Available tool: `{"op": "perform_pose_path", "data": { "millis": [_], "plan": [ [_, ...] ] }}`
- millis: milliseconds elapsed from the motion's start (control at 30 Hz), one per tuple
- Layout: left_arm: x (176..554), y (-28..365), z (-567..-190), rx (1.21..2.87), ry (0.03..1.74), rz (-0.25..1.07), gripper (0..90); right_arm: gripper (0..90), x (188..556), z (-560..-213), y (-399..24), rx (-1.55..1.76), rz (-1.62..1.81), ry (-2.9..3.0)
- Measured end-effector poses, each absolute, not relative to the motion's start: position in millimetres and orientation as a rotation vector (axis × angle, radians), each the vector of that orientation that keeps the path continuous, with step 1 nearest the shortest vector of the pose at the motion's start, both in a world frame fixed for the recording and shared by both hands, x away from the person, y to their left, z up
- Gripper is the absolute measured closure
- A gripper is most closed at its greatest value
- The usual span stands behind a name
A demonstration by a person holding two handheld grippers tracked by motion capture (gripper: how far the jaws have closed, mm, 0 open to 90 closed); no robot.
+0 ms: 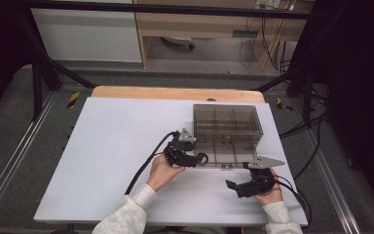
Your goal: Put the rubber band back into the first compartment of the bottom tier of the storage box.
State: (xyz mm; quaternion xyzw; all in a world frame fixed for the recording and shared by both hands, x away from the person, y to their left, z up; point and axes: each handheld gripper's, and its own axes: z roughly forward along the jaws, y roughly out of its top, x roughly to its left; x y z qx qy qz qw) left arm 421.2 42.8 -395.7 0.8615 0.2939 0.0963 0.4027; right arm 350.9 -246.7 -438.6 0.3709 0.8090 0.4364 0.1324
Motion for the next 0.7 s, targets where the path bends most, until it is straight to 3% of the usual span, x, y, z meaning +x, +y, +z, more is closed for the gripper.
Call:
{"op": "perform_pose_path", "data": {
  "millis": [267,700],
  "plan": [
    [418.2,60.2,-397.1,2.186,0.782,0.283,23.9,0.6,350.9,-438.8,-246.5,1.077,1.264,2.347],
    [410.2,96.4,-399.2,2.175,0.823,0.281,10.8,0.6,350.2,-438.2,-246.6,1.086,1.253,2.334]
  ]
}}
